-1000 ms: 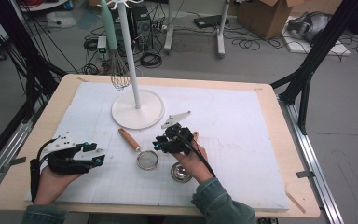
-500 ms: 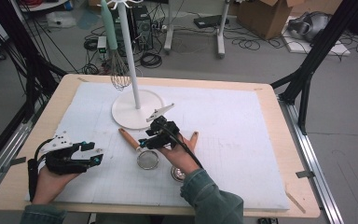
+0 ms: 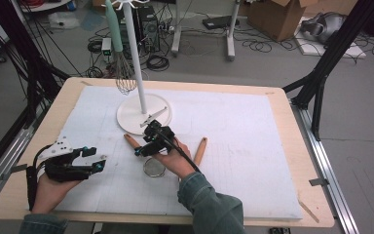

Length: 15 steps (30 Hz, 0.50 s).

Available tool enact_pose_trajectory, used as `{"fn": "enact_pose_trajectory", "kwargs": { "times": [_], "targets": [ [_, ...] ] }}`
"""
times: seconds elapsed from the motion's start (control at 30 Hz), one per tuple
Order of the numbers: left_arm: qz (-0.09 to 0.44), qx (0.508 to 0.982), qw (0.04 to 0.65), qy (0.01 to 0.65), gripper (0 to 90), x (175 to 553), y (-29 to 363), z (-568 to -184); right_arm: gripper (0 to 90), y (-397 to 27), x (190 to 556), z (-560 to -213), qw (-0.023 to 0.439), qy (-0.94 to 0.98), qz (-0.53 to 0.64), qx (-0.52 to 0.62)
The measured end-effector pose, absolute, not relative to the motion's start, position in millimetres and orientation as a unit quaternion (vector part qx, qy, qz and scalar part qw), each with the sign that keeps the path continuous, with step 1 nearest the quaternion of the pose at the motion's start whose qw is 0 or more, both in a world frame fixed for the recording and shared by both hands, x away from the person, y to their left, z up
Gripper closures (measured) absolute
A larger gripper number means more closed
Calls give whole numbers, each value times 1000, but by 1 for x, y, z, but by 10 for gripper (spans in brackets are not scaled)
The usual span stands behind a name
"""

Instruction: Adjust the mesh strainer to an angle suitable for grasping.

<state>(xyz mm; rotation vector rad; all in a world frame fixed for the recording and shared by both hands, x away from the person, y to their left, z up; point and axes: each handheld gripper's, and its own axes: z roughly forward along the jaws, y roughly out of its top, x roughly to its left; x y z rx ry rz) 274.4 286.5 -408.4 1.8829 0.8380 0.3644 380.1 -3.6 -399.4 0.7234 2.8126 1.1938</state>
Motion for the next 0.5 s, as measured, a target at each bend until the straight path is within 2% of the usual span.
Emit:
{"fn": "enact_pose_trajectory", "kwargs": {
  "times": [0.5],
  "targets": [
    [153,778,500,349,350,274,289,-408,440,10,385,-416,-9,908,344,238]
  ]
}}
